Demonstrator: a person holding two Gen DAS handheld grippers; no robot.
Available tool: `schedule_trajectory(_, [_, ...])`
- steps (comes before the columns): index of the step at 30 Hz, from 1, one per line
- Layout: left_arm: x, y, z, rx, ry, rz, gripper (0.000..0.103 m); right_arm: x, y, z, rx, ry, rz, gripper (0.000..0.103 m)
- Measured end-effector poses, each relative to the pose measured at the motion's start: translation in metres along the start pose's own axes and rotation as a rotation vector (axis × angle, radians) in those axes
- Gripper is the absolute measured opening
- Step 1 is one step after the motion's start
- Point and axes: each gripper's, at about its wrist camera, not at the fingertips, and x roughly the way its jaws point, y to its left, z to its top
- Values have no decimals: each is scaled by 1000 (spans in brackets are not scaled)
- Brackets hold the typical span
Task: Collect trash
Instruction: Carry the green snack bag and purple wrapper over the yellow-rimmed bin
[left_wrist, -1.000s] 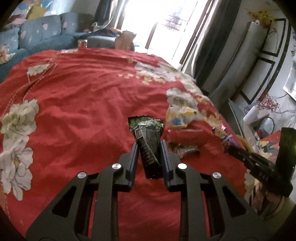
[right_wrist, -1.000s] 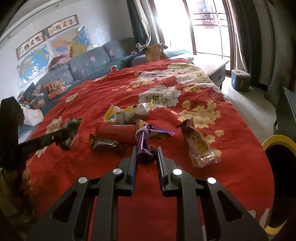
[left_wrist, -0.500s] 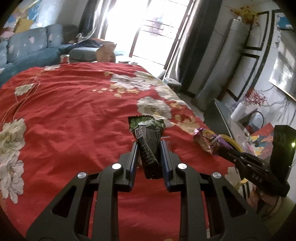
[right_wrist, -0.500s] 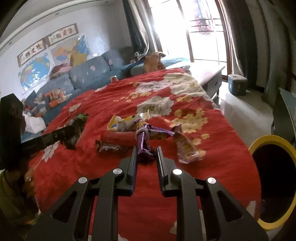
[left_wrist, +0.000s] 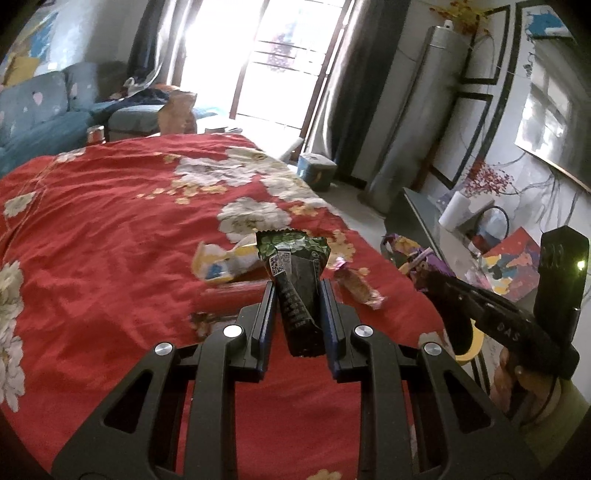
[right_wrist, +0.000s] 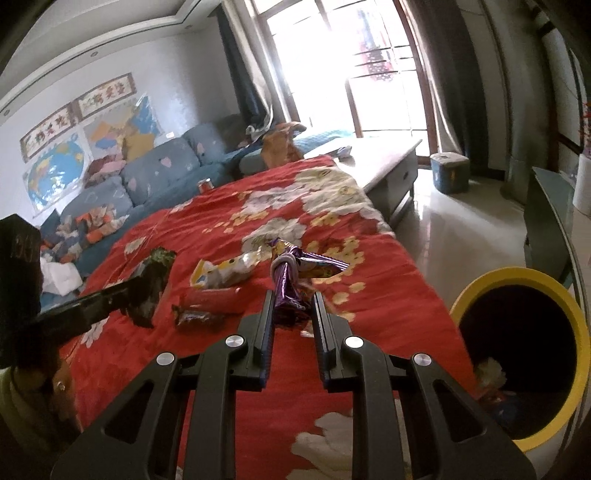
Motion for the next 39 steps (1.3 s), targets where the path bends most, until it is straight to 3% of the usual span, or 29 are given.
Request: schedule_trajectory(39, [50, -137, 9, 220, 39, -194, 17, -55, -116, -2, 180, -105, -239, 19])
